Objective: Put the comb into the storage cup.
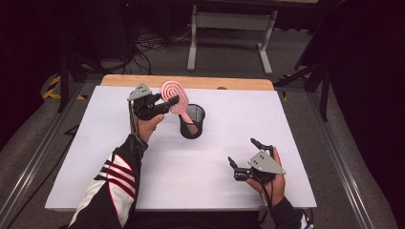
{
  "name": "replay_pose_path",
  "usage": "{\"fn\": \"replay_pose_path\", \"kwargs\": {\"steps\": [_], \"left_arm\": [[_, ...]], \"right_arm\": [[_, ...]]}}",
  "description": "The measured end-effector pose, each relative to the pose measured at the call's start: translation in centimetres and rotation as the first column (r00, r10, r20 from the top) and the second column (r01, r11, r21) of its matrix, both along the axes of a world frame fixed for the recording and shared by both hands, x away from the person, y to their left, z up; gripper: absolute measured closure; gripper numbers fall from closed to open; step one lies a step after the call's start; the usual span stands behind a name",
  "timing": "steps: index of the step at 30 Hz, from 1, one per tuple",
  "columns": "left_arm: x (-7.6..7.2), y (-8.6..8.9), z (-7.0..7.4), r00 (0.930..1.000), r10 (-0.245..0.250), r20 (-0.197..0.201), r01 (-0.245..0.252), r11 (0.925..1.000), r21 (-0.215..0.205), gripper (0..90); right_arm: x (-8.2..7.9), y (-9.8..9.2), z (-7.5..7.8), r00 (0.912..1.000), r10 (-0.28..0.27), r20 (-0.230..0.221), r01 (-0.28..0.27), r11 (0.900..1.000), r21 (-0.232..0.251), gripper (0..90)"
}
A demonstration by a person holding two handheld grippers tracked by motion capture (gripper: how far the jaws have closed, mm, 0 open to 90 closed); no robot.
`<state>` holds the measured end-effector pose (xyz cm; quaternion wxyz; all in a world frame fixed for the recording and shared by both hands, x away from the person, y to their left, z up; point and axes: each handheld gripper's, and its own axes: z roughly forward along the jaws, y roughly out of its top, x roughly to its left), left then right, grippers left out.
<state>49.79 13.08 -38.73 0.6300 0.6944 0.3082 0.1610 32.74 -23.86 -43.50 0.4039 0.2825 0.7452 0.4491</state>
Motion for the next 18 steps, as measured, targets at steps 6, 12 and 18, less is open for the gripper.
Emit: {"fn": "replay_pose_path", "kwargs": {"steps": [6,12,18], "left_arm": [[-0.13,0.02,0.25,0.9999,0.0,0.012,0.0,0.9997,0.023,50.4],[-0.29,0.06,0.65,0.9993,0.02,0.03,-0.021,0.9991,0.036,45.1],[-0.42,-0.07,0.85,0.9983,0.052,0.026,-0.054,0.9967,0.061,34.7]], "right_arm": [[0.0,-0.01,0.01,1.0,0.0,0.001,0.0,1.0,0.0,6.2],[0.0,-0.03,0.02,1.0,0.0,0.001,0.0,1.0,0.0,6.2],[0.02,-0.03,0.01,1.0,0.0,-0.001,0.0,1.0,0.001,6.2]]}}
